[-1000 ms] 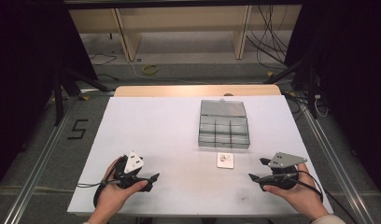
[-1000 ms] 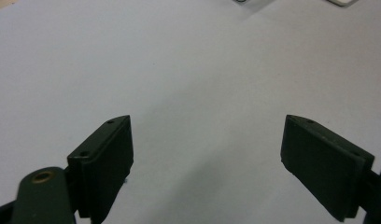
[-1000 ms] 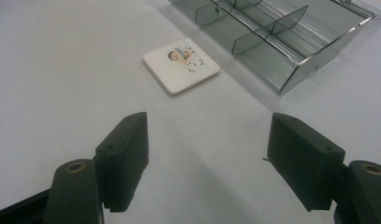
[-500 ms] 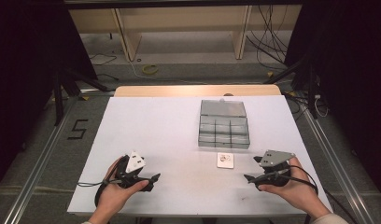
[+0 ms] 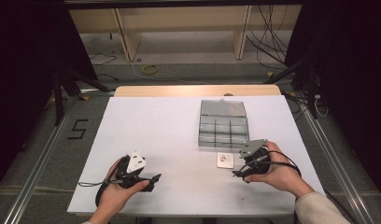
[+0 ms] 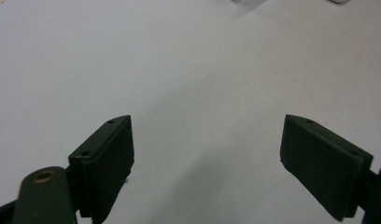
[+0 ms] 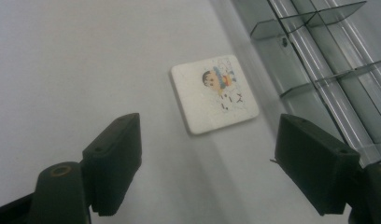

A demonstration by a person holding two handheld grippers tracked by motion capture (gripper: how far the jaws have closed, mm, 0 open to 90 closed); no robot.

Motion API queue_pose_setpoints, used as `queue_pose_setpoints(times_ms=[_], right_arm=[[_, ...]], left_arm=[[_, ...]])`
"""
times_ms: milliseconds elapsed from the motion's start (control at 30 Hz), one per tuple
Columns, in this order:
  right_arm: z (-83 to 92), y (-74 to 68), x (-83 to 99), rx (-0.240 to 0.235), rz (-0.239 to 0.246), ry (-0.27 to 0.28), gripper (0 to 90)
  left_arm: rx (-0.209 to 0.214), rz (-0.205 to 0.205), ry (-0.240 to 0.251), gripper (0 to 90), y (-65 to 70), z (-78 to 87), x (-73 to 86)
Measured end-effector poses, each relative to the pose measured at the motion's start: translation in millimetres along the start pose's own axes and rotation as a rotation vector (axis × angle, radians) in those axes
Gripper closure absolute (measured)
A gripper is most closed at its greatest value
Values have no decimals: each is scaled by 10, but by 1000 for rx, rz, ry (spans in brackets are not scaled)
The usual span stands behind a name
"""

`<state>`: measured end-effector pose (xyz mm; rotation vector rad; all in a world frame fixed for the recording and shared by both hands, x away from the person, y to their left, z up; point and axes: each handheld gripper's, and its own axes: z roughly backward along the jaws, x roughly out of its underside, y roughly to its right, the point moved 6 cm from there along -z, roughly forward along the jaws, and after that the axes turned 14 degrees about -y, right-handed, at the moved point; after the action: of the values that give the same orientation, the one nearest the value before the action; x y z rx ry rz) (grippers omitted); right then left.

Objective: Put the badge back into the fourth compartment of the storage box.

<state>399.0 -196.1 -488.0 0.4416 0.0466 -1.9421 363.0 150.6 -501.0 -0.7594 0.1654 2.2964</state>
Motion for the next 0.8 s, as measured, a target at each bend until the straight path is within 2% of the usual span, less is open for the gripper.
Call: queue_pose_setpoints(times_ms=[133, 300, 467, 667, 700, 767, 800], right_arm=[[-123, 35, -121, -29, 24, -36, 225], [-225, 55, -224, -46, 33, -68, 210], [-384, 86, -345, -91, 40, -104, 206], [-492, 132, -406, -93, 57, -120, 201], [-495, 127, -411, -96, 43, -130, 200], [-528, 150, -429, -86, 54, -127, 197], [-541, 141, -437, -99, 42, -132, 194]], left_arm=[[2, 0, 1, 170, 6, -6, -5], [3, 3, 2, 170, 10, -8, -6], [4, -1, 0, 171, 11, -8, -5], [5, -4, 0, 171, 12, -10, -8], [6, -4, 0, 170, 13, -12, -8], [6, -4, 0, 170, 15, -11, -9], [7, -4, 0, 170, 17, -9, -10]])
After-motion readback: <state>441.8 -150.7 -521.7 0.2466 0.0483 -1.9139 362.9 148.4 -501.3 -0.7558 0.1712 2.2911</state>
